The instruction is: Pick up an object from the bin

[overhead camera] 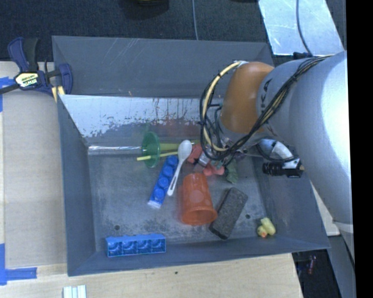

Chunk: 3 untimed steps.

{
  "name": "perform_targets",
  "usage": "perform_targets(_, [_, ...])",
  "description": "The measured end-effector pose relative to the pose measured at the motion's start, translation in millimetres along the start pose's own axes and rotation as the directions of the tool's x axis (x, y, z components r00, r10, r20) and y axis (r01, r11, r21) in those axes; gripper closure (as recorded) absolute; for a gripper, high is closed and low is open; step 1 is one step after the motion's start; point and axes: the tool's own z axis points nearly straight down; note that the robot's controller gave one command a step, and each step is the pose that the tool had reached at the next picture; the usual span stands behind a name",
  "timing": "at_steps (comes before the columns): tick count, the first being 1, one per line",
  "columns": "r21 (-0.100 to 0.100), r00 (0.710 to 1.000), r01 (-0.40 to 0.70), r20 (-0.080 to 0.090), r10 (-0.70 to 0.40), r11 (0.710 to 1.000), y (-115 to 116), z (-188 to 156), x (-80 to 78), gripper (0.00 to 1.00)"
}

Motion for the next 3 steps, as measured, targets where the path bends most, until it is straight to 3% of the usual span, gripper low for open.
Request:
perform_targets(1, [0.0, 1.0, 0.001, 0.0, -0.001, 1.0, 0.0, -0.1, 0.0, 1.0])
perform_targets(2, [0.004, 0.998, 0.06, -0.005, -0.06, 0.998, -2.0, -56.9, -1.7, 1.0])
perform_targets(3, [0.004, 0.987, 0.159, -0.004, -0.159, 0.987, -6.7, -133.7, 10.3, 1.0])
